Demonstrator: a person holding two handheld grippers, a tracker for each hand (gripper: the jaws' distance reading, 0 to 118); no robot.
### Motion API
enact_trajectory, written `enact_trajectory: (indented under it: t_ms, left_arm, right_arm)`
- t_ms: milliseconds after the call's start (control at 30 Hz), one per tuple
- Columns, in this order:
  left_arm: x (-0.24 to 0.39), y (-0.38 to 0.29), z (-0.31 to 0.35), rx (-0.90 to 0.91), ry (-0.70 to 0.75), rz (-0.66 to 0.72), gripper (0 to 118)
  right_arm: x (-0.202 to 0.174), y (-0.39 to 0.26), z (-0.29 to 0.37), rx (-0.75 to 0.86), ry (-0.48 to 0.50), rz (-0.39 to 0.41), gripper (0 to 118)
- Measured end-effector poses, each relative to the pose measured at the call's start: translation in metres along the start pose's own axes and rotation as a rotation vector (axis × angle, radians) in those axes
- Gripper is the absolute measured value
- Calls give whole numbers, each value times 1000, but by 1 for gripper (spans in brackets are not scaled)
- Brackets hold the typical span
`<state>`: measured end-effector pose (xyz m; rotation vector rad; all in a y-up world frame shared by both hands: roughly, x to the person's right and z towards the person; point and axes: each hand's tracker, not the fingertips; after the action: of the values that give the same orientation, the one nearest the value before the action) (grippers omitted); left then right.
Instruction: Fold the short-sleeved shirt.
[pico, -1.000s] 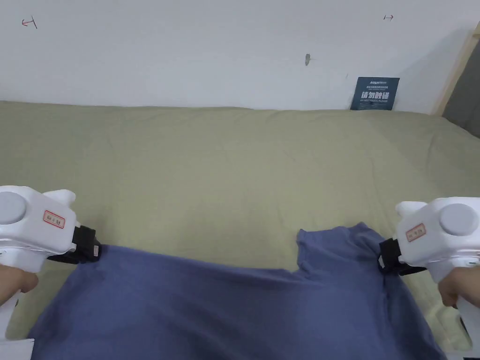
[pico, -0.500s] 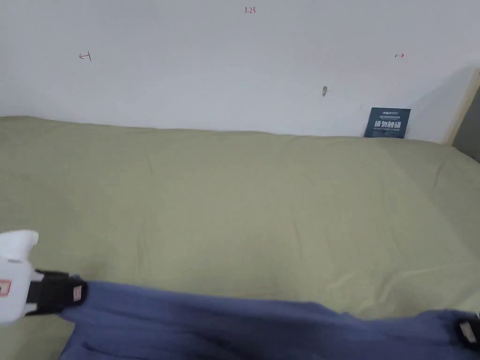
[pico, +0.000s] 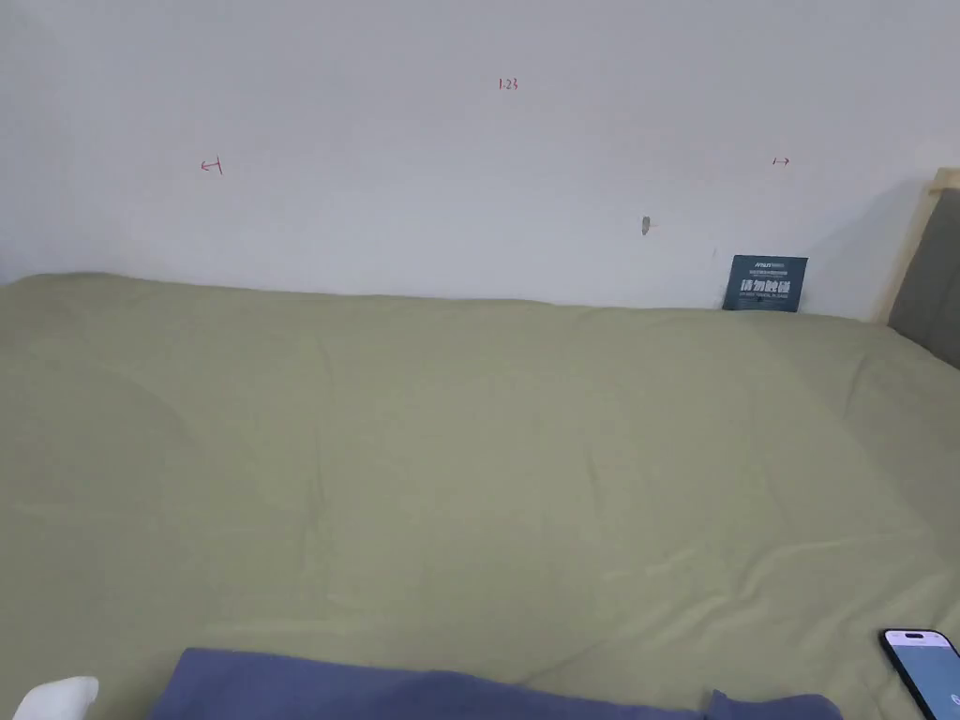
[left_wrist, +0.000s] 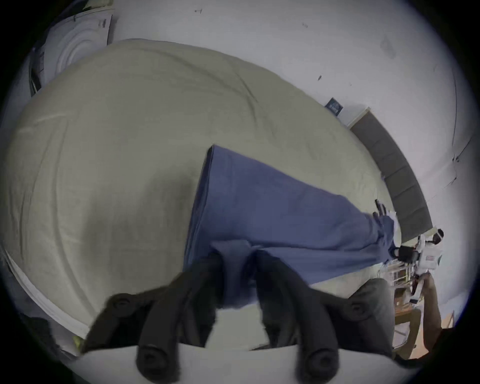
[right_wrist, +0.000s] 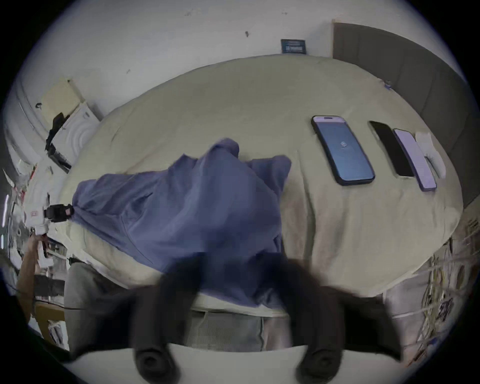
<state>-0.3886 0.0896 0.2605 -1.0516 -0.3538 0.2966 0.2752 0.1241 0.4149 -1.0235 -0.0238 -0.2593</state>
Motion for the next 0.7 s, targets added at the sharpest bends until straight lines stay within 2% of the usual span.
enact_trajectory:
  t_ms: [33, 67, 100, 167, 233, 333, 367, 400, 433, 467, 500, 533, 600, 633, 700]
  left_arm:
    - [8, -2, 10, 17, 15, 13, 45]
    - [13, -1, 19, 42, 42, 14, 67]
    - [19, 1, 32, 92, 69, -24, 80]
    - [37, 2, 62, 209, 41, -74, 84]
    - [64, 4, 92, 341, -27, -128, 84]
    - [110, 2, 123, 489, -22, -206, 83]
    - [123, 1, 128, 506, 0, -219, 81]
    - [138, -3, 133, 536, 48, -229, 77]
    - [156, -8, 135, 553, 92, -255, 66]
    - [164, -14, 132, 573, 122, -276, 26]
    - [172, -23, 130, 625, 146, -309, 0]
    - [177, -31, 127, 649, 119, -365, 0]
    - [178, -38, 122, 695, 205, -389, 0]
    - [179, -38, 118, 632, 191, -409, 0]
    - [177, -38, 112, 560, 159, -420, 0]
  right_arm:
    - [-2, 2, 9, 4, -16, 11, 93]
    - [-5, 2, 17, 21, -45, 14, 97]
    - [-9, 3, 36, 95, -50, 29, 93]
    - [-17, 6, 71, 214, -28, 58, 93]
    - [-43, 11, 103, 364, -11, 98, 94]
    - [-79, 10, 133, 529, -14, 153, 94]
    - [-92, 7, 137, 573, -46, 171, 88]
    - [-104, 3, 140, 619, -85, 186, 74]
    - [-115, -2, 141, 636, -122, 198, 50]
    - [-126, -4, 138, 648, -152, 209, 4]
    - [-135, -7, 135, 658, -173, 224, 0]
    - [-143, -10, 130, 660, -181, 233, 0]
    - [-150, -15, 123, 663, -131, 261, 0]
    - [-154, -15, 119, 637, -89, 272, 0]
    - [-161, -16, 113, 604, -84, 282, 0]
